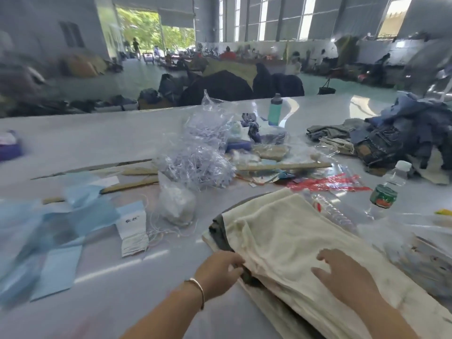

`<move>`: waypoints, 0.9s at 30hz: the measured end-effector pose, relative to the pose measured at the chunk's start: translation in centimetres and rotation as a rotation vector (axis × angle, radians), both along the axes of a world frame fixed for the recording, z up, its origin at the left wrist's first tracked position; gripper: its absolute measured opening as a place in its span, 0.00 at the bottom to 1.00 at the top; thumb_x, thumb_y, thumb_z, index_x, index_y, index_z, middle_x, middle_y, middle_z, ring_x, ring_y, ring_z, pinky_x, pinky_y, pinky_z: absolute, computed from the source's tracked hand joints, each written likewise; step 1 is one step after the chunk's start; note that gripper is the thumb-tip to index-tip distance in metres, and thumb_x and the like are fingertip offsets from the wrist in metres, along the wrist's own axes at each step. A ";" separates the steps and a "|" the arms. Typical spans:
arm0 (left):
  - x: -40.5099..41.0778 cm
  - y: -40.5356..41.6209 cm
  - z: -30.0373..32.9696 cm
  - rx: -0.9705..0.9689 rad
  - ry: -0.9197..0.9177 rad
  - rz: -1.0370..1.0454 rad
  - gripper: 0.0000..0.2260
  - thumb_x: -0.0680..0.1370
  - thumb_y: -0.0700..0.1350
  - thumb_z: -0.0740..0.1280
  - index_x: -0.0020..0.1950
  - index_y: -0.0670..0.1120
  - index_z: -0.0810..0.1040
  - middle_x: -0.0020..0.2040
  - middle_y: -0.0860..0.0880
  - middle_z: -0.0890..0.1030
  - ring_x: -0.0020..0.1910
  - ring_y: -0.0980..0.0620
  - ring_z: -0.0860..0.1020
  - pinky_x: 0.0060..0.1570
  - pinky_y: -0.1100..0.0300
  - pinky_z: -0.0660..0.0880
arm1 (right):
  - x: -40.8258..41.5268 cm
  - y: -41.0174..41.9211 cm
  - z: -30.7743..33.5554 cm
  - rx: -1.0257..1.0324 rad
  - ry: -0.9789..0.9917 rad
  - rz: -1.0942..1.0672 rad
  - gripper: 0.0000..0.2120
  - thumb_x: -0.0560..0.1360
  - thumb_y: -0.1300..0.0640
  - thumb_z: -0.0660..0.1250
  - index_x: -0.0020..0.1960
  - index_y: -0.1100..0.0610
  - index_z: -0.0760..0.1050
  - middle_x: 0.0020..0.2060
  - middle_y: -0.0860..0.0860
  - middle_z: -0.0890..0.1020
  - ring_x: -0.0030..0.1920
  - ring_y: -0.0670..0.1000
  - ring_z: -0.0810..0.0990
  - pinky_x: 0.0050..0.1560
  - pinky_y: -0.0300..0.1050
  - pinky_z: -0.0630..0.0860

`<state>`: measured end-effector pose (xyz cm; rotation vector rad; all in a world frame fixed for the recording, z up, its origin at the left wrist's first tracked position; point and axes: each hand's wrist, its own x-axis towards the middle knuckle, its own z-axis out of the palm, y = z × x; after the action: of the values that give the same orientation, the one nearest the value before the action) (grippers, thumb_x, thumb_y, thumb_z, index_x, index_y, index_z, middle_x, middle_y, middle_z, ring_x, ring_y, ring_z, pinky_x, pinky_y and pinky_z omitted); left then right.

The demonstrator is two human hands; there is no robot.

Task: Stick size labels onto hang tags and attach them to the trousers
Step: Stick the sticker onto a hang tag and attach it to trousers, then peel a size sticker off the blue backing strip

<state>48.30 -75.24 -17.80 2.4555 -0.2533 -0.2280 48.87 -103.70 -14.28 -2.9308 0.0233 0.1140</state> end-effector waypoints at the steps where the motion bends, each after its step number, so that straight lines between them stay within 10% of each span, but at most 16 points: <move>1: -1.4 2.5 0.4 -0.020 -0.025 0.070 0.12 0.80 0.48 0.63 0.62 0.53 0.79 0.59 0.57 0.79 0.58 0.58 0.75 0.57 0.68 0.68 | -0.1 2.6 0.3 0.102 -0.059 0.036 0.11 0.76 0.45 0.64 0.57 0.45 0.72 0.52 0.42 0.76 0.53 0.45 0.76 0.52 0.41 0.71; 11: -27.7 35.6 5.3 -0.041 -0.306 1.107 0.06 0.75 0.38 0.70 0.49 0.48 0.85 0.47 0.52 0.84 0.47 0.52 0.80 0.50 0.59 0.74 | -7.8 37.2 3.4 0.700 0.099 0.622 0.11 0.74 0.59 0.69 0.33 0.51 0.77 0.29 0.47 0.82 0.30 0.45 0.81 0.41 0.43 0.75; 14: -35.0 44.2 7.7 -0.023 -0.397 1.308 0.08 0.74 0.40 0.71 0.44 0.53 0.83 0.41 0.56 0.82 0.44 0.55 0.79 0.41 0.71 0.70 | -12.5 49.4 4.8 0.855 0.176 0.768 0.11 0.75 0.60 0.69 0.33 0.56 0.78 0.29 0.50 0.82 0.29 0.47 0.80 0.38 0.46 0.75; 20: -43.0 59.1 8.1 0.211 -0.384 1.376 0.09 0.73 0.43 0.72 0.52 0.49 0.81 0.54 0.51 0.80 0.58 0.47 0.77 0.55 0.54 0.74 | -21.6 70.3 6.6 1.050 0.355 0.931 0.09 0.74 0.62 0.68 0.36 0.62 0.78 0.28 0.54 0.82 0.28 0.50 0.79 0.38 0.48 0.76; 27: -42.1 72.8 7.6 0.588 -0.068 1.209 0.40 0.71 0.66 0.68 0.78 0.57 0.56 0.79 0.51 0.56 0.79 0.50 0.51 0.76 0.45 0.48 | -27.3 85.1 6.7 1.065 0.527 0.933 0.11 0.74 0.64 0.68 0.33 0.62 0.76 0.26 0.55 0.80 0.25 0.49 0.75 0.30 0.38 0.71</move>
<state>6.18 -2.39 -10.18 2.6808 1.4125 0.3588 21.54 -18.65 -7.58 -1.5871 -0.9730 0.7465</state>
